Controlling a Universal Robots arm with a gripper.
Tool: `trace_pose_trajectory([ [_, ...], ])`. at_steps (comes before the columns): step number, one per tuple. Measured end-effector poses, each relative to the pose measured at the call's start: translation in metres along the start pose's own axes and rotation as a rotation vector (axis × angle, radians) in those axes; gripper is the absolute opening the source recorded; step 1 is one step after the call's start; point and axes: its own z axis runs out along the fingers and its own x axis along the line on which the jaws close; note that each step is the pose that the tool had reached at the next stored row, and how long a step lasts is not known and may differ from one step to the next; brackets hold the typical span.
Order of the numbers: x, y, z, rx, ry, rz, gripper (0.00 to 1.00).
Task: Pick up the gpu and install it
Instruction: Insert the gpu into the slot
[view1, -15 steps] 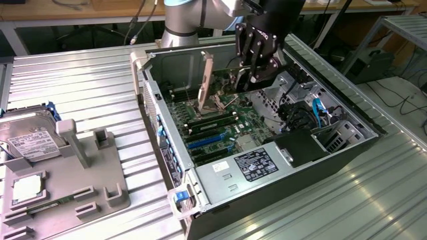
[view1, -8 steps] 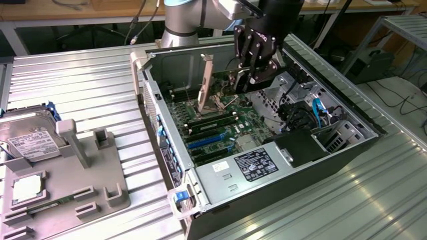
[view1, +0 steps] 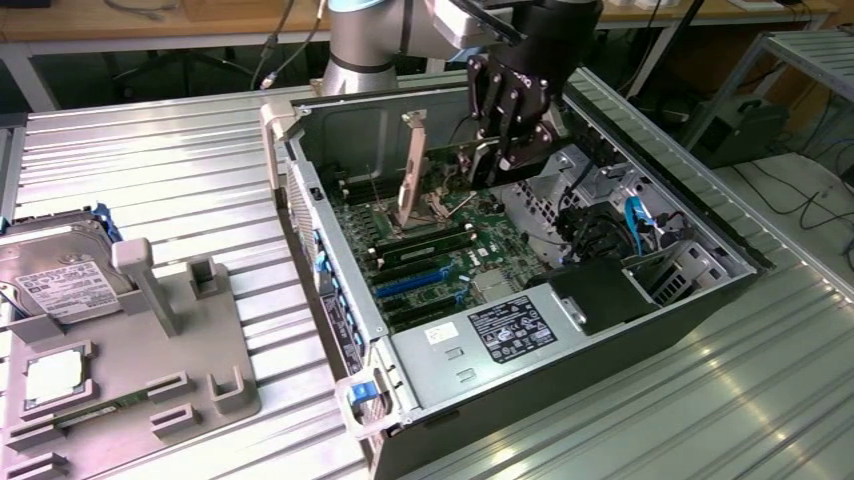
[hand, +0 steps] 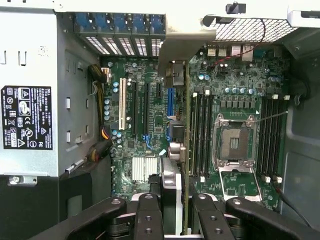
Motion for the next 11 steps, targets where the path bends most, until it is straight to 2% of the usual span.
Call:
trace_pose_trajectory([
  [11, -0.005, 0.0, 0.0155, 0.0, -0.0003, 0.0, 0.28],
])
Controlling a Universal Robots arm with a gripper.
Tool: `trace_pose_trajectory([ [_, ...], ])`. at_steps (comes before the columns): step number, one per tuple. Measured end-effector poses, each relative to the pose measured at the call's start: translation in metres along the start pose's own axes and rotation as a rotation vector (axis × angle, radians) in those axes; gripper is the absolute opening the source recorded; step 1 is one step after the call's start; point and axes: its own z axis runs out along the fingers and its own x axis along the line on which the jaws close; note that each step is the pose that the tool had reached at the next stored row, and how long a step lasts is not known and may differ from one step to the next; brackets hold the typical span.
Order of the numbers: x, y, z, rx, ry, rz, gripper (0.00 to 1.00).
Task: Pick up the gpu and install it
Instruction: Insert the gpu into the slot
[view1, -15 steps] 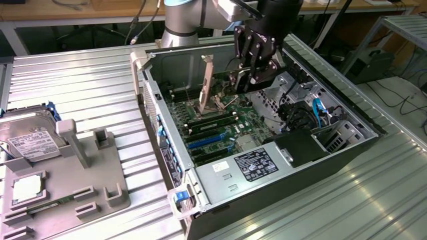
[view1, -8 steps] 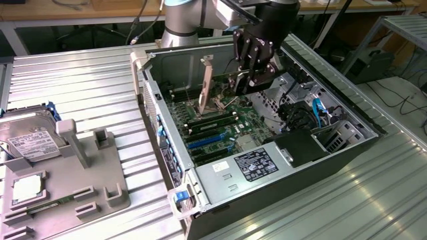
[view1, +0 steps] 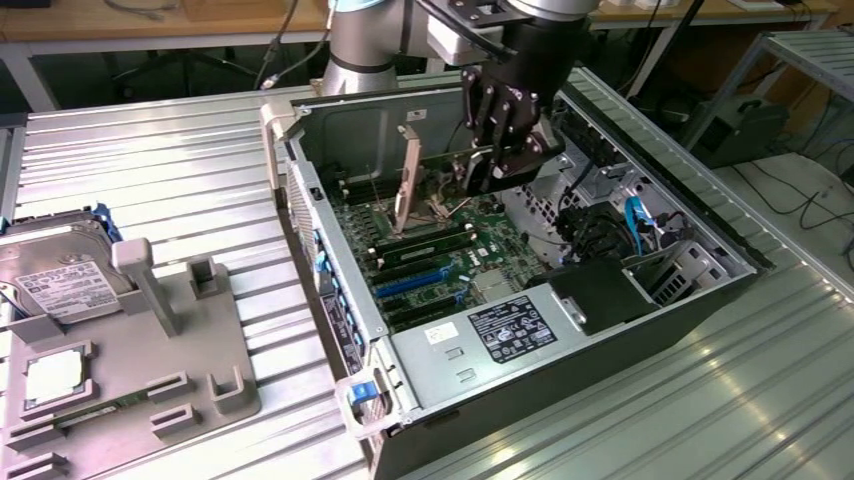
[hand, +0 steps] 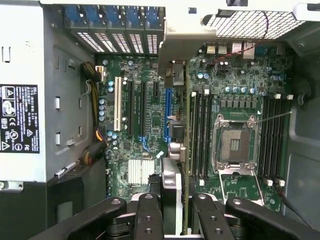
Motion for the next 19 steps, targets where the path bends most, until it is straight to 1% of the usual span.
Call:
trace_pose_trajectory([
  [2, -0.002, -0.0001, 0.0055, -0.0001, 0.0002, 0.0, 0.28],
  [12, -0.007, -0.0001, 0.0235, 0.0, 0.0001, 0.0, 0.28],
  [19, -0.007, -0.0001, 0.0241, 0.0, -0.0006, 0.0, 0.28],
])
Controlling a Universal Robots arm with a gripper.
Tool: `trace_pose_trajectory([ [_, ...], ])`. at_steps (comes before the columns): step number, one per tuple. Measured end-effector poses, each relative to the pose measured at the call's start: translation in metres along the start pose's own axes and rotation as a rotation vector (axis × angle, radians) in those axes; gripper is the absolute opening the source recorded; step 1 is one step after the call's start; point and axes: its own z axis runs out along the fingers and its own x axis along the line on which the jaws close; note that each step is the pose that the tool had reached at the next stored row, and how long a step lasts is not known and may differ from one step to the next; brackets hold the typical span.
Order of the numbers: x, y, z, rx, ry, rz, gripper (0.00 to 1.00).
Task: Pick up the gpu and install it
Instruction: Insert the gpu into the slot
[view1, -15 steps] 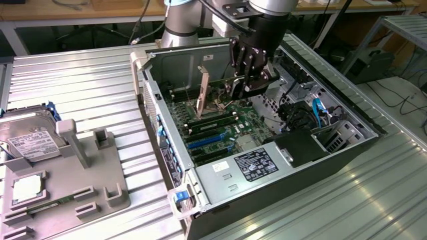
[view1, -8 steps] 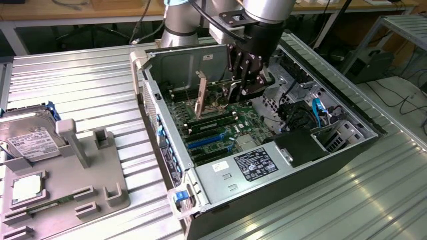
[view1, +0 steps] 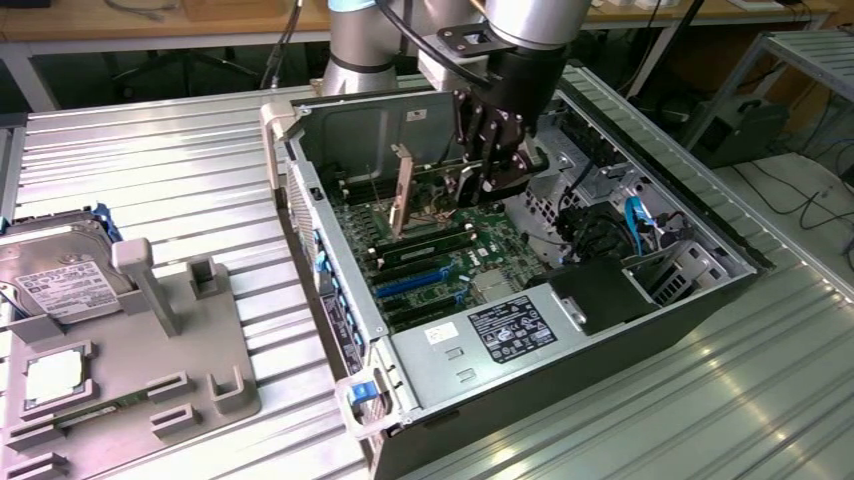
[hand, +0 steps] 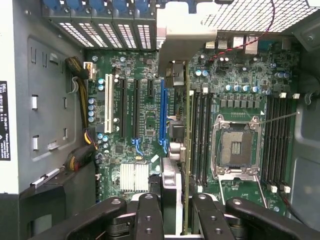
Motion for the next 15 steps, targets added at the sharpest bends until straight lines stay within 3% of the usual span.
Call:
trace_pose_trajectory([
  [7, -0.001, 0.0001, 0.0084, 0.0, 0.0001, 0.0, 0.28],
  [8, -0.002, 0.0004, 0.0089, 0.0019, 0.0002, 0.0, 0.28],
  [12, -0.003, 0.0047, 0.0117, 0.02, 0.0006, 0.0, 0.28],
  [15, -0.005, 0.0057, 0.0177, 0.0218, 0.0008, 0.0, 0.28],
])
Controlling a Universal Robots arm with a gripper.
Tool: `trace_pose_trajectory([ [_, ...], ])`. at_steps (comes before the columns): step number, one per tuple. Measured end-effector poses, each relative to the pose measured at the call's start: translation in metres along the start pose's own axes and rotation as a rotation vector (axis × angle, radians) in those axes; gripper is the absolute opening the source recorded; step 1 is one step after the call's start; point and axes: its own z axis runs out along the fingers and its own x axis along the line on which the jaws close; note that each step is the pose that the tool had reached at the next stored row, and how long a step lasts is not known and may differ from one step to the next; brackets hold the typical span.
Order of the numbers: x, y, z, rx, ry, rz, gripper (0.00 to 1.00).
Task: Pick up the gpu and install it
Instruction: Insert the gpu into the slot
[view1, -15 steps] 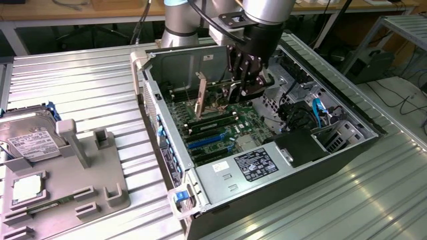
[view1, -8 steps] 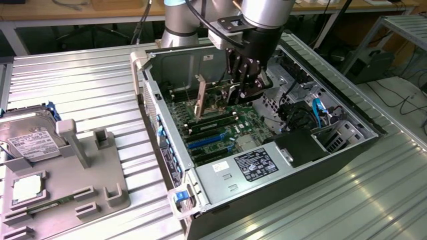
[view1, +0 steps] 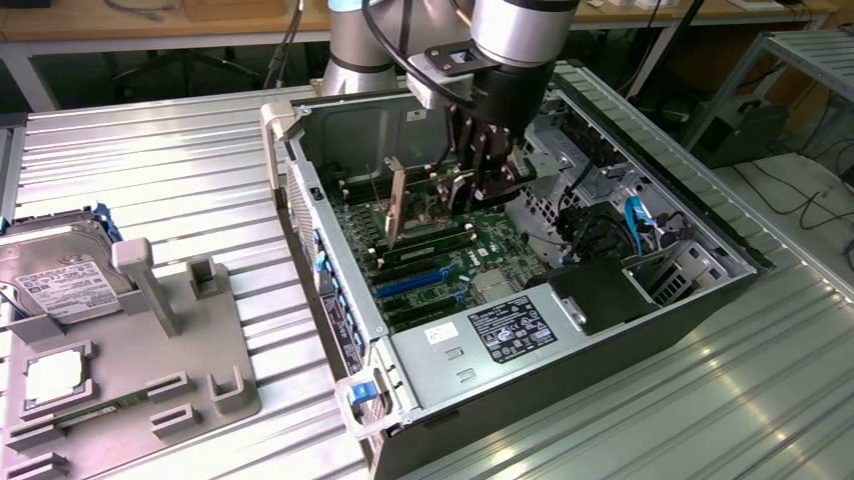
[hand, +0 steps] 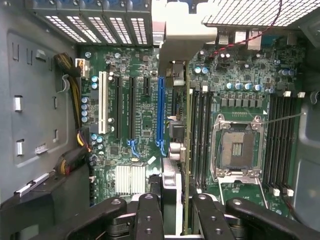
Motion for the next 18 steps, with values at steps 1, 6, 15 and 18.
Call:
trace_pose_trajectory([
  [1, 0.0, 0.0002, 0.0017, 0.0, 0.0001, 0.0, 0.28],
  [6, 0.0, 0.0011, 0.0066, 0.0, 0.0006, 0.022, 0.28],
  [15, 0.0, 0.0105, 0.0116, 0.0, 0.0014, 0.043, 0.28],
  [18, -0.001, 0.0143, 0.013, 0.0002, 0.0011, 0.044, 0.28],
])
